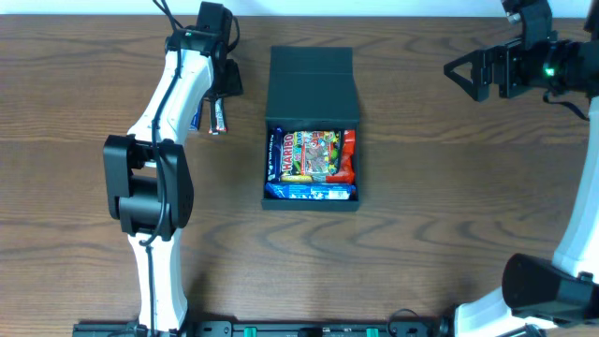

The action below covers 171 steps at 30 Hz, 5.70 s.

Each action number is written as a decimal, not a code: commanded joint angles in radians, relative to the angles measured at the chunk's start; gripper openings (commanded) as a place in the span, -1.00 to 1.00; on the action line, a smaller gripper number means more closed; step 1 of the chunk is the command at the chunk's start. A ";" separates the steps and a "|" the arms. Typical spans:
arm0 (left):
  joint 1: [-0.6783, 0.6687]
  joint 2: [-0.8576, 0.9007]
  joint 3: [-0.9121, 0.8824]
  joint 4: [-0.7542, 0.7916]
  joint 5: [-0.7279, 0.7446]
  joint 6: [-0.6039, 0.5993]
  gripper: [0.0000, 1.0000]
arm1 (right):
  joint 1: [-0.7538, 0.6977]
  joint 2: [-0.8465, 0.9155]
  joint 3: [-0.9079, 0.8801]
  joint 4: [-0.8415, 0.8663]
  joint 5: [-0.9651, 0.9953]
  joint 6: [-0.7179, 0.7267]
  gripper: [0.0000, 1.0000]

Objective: Pack container
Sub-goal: 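Move the left gripper to the Eclipse tin and green stick pack, then grasp the green stick pack with the left gripper, then carry the green stick pack into the box and release it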

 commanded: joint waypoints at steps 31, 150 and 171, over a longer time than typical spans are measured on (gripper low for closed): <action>0.031 0.181 -0.001 0.183 0.037 0.034 0.21 | -0.007 0.001 -0.006 -0.005 -0.012 -0.006 0.99; -0.367 -0.148 -0.303 0.032 0.137 -0.194 -0.82 | -0.177 -0.038 -0.006 0.003 -0.087 0.051 0.99; -0.367 -0.130 -0.301 0.040 0.103 -0.149 0.09 | -0.177 -0.038 -0.006 0.003 -0.088 0.051 0.98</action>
